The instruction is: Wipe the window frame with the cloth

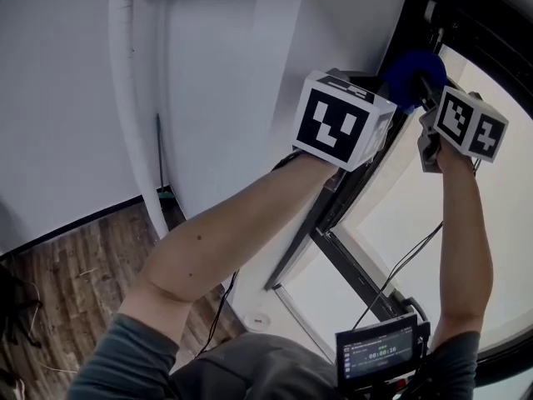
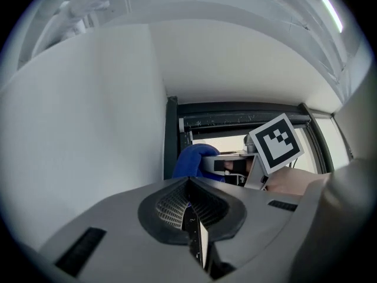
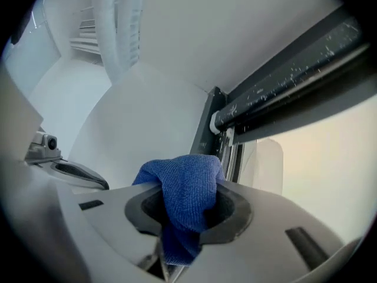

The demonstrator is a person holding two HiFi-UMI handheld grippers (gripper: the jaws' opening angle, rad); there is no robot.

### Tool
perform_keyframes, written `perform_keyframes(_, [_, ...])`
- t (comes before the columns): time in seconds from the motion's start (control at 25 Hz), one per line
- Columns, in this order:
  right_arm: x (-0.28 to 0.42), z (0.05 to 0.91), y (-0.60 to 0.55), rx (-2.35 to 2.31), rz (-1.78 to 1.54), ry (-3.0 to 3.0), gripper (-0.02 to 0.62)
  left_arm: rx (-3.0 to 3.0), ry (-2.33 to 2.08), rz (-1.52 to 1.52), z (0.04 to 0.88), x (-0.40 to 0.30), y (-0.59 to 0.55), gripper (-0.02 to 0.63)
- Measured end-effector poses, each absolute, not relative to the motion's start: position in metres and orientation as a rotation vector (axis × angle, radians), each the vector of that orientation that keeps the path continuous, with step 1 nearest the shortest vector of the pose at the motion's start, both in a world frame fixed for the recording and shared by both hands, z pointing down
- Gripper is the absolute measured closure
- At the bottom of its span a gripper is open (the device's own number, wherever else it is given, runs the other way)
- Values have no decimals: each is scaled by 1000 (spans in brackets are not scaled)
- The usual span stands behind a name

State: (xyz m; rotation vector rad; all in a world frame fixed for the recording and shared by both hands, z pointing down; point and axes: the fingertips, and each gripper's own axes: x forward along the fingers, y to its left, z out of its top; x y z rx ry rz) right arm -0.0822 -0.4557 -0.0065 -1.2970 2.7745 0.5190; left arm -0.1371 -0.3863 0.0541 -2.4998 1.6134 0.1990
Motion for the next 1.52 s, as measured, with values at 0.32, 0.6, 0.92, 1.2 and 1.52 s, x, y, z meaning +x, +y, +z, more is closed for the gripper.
perform_keyframes(0.32, [-80, 69, -465, -1269, 431, 2850, 476, -2493, 1649, 81, 120, -137, -386, 597])
perform_keyframes(0.6, [-78, 138, -467, -1263, 326, 2878, 476, -2527, 1634, 69, 163, -131, -381, 597])
perform_keyframes(0.92, [-78, 235, -467, -1254, 211, 2937, 476, -2589, 1679, 29, 247, -129, -382, 597])
perform_keyframes(1.2, [-77, 318, -464, -1247, 100, 3000, 476, -2667, 1619, 18, 304, -116, -375, 597])
perform_keyframes(1.52, [-79, 406, -468, -1314, 37, 3005, 476, -2747, 1663, -72, 387, -117, -373, 597])
